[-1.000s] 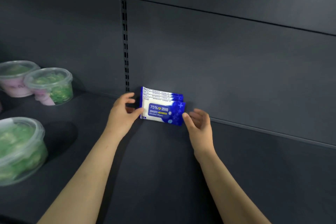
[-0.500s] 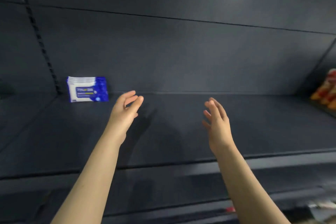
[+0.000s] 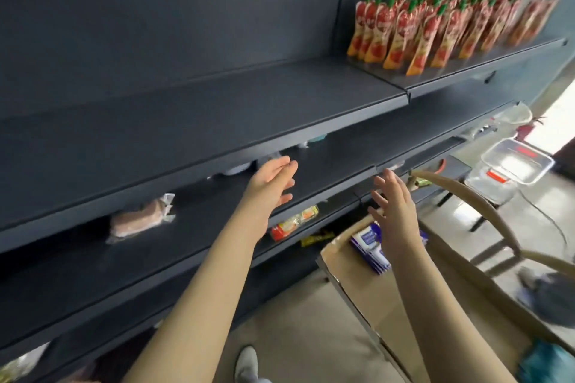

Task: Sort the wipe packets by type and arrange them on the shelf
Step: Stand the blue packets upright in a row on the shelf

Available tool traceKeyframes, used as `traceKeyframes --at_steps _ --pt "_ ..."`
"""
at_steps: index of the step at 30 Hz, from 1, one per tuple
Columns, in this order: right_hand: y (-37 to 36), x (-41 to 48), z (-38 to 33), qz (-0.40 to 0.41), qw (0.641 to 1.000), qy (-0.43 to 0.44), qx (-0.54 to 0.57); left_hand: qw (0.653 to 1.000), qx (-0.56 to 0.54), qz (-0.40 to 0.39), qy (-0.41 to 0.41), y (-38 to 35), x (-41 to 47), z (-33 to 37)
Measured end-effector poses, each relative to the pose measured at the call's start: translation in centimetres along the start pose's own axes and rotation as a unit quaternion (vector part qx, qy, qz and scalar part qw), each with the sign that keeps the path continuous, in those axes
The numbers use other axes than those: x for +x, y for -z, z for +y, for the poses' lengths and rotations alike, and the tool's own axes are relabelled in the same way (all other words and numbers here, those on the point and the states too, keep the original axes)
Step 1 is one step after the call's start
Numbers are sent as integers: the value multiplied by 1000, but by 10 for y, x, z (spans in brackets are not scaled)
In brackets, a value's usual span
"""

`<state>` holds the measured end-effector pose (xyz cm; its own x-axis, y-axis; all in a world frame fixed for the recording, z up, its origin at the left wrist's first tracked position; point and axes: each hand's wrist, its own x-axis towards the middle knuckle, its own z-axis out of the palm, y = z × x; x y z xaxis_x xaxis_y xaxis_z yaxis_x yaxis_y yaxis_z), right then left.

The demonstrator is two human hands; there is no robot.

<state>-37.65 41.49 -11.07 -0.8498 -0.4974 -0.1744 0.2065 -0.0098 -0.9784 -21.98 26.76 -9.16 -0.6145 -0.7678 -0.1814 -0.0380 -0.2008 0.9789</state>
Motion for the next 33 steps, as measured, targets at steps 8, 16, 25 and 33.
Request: traceKeyframes --at_steps 8,16,25,33 --pt "68 30 79 127 986 -107 3 986 60 -33 154 -48 43 -91" --pt "103 69 152 188 961 -203 -25 960 96 -66 255 -69 89 -160" --pt "163 106 196 245 924 -294 -10 910 121 -119 379 -117 125 -220" --pt "225 186 235 203 906 -372 -14 891 159 -104 412 -199 175 -268"
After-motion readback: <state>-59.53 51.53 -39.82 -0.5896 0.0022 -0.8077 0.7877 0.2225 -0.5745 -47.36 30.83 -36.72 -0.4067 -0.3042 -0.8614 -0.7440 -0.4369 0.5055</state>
